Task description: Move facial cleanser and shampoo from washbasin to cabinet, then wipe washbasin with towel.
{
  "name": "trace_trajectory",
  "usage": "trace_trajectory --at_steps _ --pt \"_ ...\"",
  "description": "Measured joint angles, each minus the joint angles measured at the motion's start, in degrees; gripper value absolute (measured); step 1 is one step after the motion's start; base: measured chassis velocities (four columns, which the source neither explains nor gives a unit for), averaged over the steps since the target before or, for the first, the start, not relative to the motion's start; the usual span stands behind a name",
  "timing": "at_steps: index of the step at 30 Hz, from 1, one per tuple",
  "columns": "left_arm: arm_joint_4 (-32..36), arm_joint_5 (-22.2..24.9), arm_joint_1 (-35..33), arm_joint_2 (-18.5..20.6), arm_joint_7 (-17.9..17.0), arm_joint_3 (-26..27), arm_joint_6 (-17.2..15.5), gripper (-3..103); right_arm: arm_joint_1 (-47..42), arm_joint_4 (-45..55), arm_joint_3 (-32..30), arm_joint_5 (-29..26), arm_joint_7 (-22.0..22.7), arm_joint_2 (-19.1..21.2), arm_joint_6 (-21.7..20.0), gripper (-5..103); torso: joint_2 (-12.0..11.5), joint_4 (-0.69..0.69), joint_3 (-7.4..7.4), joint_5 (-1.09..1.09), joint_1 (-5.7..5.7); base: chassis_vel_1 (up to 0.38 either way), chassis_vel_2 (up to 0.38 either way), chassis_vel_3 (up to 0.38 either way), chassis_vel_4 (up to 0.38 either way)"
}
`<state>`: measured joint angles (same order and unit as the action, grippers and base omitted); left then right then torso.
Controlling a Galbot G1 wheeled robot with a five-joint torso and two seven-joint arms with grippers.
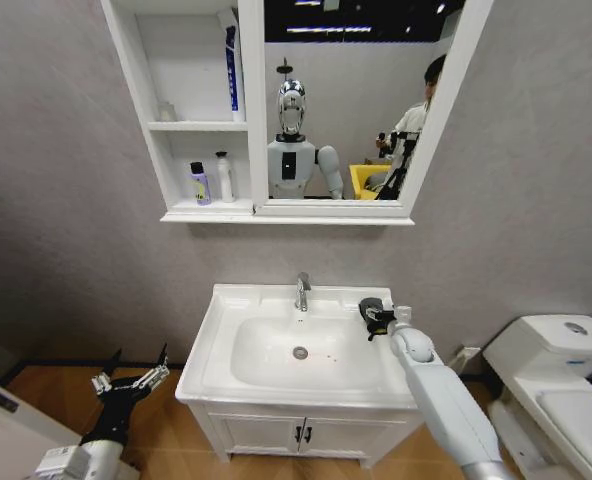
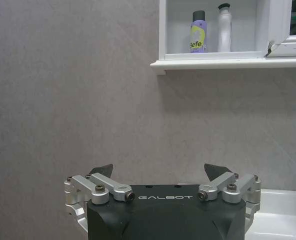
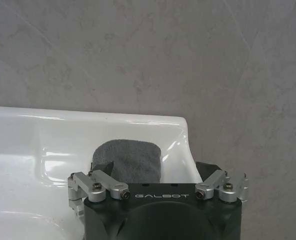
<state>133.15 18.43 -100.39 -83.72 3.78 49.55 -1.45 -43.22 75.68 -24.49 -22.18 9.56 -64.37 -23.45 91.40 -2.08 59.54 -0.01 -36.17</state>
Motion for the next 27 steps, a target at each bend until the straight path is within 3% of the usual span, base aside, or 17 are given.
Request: trace_trajectory --at_steps 5,8,12,15,27 --pt "0.0 0.0 0.0 0.0 0.0 0.0 0.0 100 0.8 -1.8 0.2 0.9 -0.4 -0.1 1.0 90 0.0 -0.01 0.00 0.00 0.00 0.000 0.000 0.000 0.000" --pt "0.0 0.0 0.0 0.0 0.0 0.0 0.0 100 1.3 -2.9 0.3 0.9 -0.8 -0.1 1.6 95 0.0 -0.01 0.00 0.01 0.00 0.000 0.000 0.000 0.000" --pt "0.0 0.0 0.0 0.0 0.0 0.0 0.0 100 1.7 -4.1 0.7 0.9 -1.9 -0.3 2.3 82 0.0 -0.01 0.00 0.01 0.00 0.000 0.000 0.000 0.000" --pt "0.0 0.0 0.0 0.0 0.0 0.0 0.0 100 1.9 -4.6 0.9 0.7 -2.5 -0.9 2.8 79 0.0 -0.01 0.00 0.01 0.00 0.000 0.000 0.000 0.000" --pt "0.0 0.0 0.0 0.0 0.0 0.0 0.0 100 -0.1 -2.1 0.6 1.1 -2.8 -1.4 3.3 79 0.0 -0.01 0.00 0.01 0.00 0.000 0.000 0.000 0.000"
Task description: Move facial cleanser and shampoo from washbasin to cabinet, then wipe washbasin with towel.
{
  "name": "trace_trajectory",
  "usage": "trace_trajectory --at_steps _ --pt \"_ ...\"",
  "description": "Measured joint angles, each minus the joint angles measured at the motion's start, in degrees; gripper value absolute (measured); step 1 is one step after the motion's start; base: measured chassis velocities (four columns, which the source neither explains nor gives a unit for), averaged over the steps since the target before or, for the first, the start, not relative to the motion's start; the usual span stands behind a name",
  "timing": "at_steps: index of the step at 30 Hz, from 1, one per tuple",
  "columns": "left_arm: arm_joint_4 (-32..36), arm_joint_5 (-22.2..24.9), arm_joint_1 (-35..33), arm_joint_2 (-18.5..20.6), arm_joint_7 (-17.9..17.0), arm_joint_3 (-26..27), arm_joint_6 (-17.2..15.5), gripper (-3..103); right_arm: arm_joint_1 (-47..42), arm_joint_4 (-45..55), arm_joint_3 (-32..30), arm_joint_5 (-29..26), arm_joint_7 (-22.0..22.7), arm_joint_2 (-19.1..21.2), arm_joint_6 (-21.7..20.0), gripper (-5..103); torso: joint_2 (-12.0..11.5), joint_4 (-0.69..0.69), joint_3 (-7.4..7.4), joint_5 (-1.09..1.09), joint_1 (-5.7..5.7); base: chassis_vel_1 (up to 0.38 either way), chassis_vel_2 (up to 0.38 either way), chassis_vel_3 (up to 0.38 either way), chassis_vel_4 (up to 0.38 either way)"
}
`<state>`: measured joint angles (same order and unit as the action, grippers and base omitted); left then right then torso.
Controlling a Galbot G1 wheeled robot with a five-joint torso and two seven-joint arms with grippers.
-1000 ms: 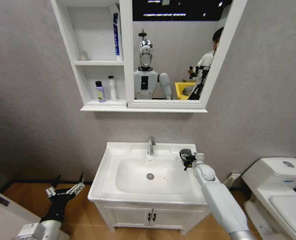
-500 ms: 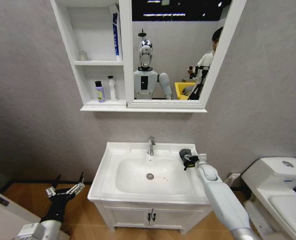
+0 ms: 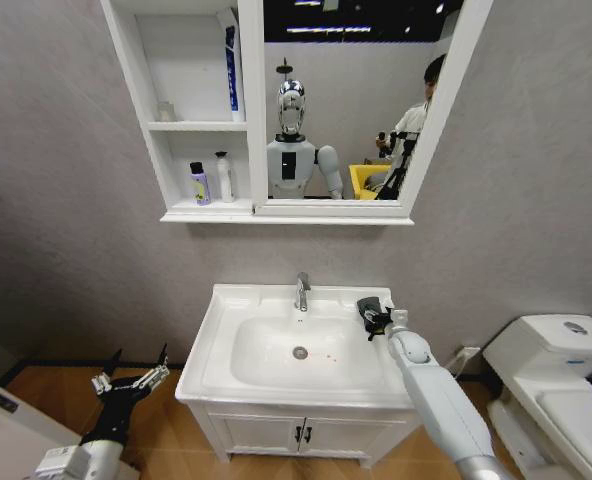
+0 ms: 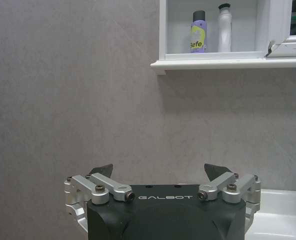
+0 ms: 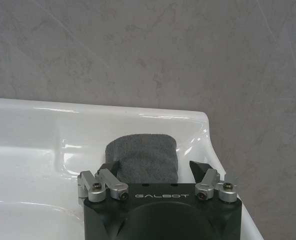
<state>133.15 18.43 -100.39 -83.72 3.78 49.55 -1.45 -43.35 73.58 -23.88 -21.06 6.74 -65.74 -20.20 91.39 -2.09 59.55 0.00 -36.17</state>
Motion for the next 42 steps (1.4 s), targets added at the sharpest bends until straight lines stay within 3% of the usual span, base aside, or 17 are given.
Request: trace_trajectory --at_steps 22,24,27,28,31,35,38,42 --pt "0.0 0.0 0.0 0.0 0.0 0.0 0.0 100 2.0 -4.7 0.4 0.9 -3.0 -0.7 2.7 83 0.0 0.00 0.00 0.00 0.00 0.000 0.000 0.000 0.000" --pt "0.0 0.0 0.0 0.0 0.0 0.0 0.0 100 2.0 -4.8 0.4 0.9 -3.1 -0.8 2.8 79 0.0 0.00 0.00 0.00 0.00 0.000 0.000 0.000 0.000" --pt "0.0 0.0 0.0 0.0 0.0 0.0 0.0 100 2.2 -5.3 0.5 0.8 -3.2 -1.3 2.8 63 0.0 0.00 0.00 0.00 0.00 0.000 0.000 0.000 0.000" --pt "0.0 0.0 0.0 0.0 0.0 0.0 0.0 100 2.2 -5.3 0.5 0.8 -3.2 -1.3 2.8 63 0.0 0.00 0.00 0.00 0.00 0.000 0.000 0.000 0.000" --pt "0.0 0.0 0.0 0.0 0.0 0.0 0.0 100 2.2 -5.6 0.3 0.6 -3.3 -1.6 2.9 47 0.0 0.00 0.00 0.01 0.00 0.000 0.000 0.000 0.000" --pt "0.0 0.0 0.0 0.0 0.0 0.0 0.0 100 1.9 -5.6 0.0 0.5 -3.4 -1.7 3.1 36 0.0 0.00 0.00 0.00 0.00 0.000 0.000 0.000 0.000" --pt "0.0 0.0 0.0 0.0 0.0 0.0 0.0 100 1.3 -5.6 -0.5 0.4 -3.5 -1.6 3.3 20 0.0 -0.01 0.00 0.00 0.00 0.000 0.000 0.000 0.000" --pt "0.0 0.0 0.0 0.0 0.0 0.0 0.0 100 1.0 -5.4 -0.7 -0.1 -3.5 -1.3 3.3 10 0.0 -0.01 0.00 0.00 0.00 0.000 0.000 0.000 0.000"
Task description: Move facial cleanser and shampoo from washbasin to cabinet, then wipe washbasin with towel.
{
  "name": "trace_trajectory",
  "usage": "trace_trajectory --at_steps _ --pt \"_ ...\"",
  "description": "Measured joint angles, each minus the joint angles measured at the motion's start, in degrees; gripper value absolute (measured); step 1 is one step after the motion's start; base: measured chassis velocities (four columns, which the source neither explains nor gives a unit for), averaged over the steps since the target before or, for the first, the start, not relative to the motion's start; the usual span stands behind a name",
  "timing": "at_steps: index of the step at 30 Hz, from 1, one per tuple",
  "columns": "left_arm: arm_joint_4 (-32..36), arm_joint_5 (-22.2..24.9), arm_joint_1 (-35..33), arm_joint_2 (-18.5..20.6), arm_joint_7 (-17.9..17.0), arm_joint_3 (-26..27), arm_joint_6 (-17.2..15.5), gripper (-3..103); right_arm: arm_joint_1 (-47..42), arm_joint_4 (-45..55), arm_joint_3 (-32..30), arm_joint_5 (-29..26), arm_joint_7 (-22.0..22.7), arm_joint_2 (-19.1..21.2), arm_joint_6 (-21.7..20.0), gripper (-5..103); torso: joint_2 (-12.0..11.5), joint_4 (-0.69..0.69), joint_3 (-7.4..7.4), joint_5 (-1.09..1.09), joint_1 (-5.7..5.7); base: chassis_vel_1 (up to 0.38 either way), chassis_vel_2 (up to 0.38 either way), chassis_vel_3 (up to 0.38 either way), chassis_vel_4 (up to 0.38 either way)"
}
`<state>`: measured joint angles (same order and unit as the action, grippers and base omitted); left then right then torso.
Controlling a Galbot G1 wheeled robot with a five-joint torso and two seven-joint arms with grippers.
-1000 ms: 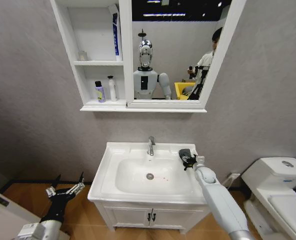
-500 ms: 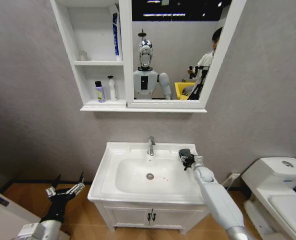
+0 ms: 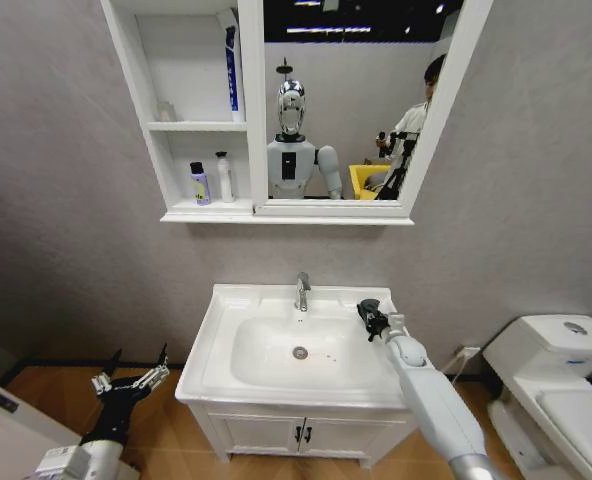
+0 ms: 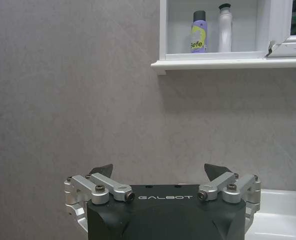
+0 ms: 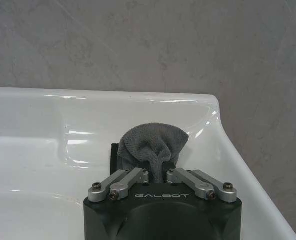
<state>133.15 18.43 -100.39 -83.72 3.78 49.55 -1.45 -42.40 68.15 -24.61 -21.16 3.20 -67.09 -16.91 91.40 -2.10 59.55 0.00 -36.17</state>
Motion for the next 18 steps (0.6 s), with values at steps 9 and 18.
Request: trace_trajectory --at_steps 9,18 --pt "0.0 0.0 0.0 0.0 0.0 0.0 0.0 100 -7.8 23.6 2.5 -13.5 16.6 1.2 -11.9 5 0.0 0.01 0.00 0.01 0.00 0.000 0.000 0.000 0.000" --pt "0.0 0.0 0.0 0.0 0.0 0.0 0.0 100 -14.0 30.6 6.4 -18.9 29.5 -0.6 -21.5 5 0.0 0.02 0.00 -0.01 0.01 0.000 0.000 0.000 0.000"
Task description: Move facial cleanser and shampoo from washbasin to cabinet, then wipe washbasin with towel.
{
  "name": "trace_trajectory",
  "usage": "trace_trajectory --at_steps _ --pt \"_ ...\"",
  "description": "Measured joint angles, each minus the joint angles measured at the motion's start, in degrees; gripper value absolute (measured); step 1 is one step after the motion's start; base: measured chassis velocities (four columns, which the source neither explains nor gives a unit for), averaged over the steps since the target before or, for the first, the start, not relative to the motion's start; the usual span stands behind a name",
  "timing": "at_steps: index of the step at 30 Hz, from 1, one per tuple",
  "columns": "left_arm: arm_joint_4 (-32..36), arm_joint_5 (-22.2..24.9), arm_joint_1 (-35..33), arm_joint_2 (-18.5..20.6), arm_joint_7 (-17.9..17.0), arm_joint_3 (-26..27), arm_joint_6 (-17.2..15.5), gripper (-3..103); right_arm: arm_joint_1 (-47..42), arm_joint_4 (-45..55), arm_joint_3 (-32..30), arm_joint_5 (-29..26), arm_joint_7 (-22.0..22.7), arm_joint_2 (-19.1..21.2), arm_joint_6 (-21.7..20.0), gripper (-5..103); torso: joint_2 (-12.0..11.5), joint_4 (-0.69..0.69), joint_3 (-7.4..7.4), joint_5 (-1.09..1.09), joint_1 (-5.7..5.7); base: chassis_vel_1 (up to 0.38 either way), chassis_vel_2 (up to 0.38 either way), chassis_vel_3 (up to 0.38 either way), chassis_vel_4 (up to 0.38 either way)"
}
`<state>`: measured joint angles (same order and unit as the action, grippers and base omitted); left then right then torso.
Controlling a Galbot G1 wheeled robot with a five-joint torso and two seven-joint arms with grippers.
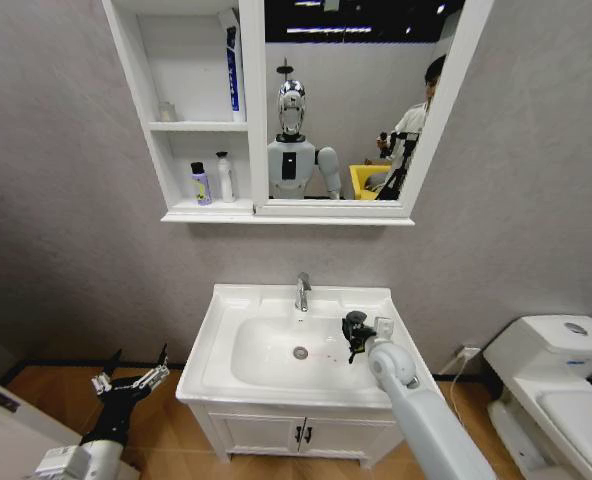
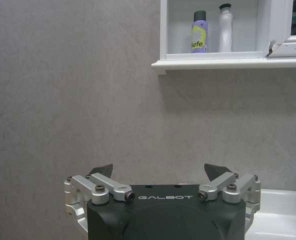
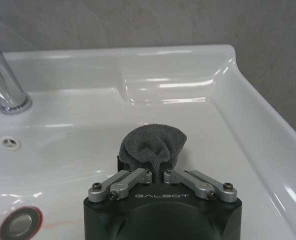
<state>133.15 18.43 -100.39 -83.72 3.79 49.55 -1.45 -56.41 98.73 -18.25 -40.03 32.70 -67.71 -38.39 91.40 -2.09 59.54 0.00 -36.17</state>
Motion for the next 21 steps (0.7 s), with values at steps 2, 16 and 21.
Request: trace_trajectory --at_steps 2,16,21 --pt "0.0 0.0 0.0 0.0 0.0 0.0 0.0 100 -0.2 -1.0 -0.2 -0.3 -0.4 0.2 -0.1 5 0.0 0.00 0.00 0.01 0.00 0.000 0.000 0.000 0.000" --pt "0.0 0.0 0.0 0.0 0.0 0.0 0.0 100 1.1 -9.1 1.1 4.3 -6.9 -1.6 2.2 5 0.0 -0.01 0.00 0.01 0.00 0.000 0.000 0.000 0.000" --pt "0.0 0.0 0.0 0.0 0.0 0.0 0.0 100 3.1 -14.3 2.7 7.5 -9.5 -3.9 4.8 5 0.0 -0.01 0.00 0.01 0.00 0.000 0.000 0.000 0.000"
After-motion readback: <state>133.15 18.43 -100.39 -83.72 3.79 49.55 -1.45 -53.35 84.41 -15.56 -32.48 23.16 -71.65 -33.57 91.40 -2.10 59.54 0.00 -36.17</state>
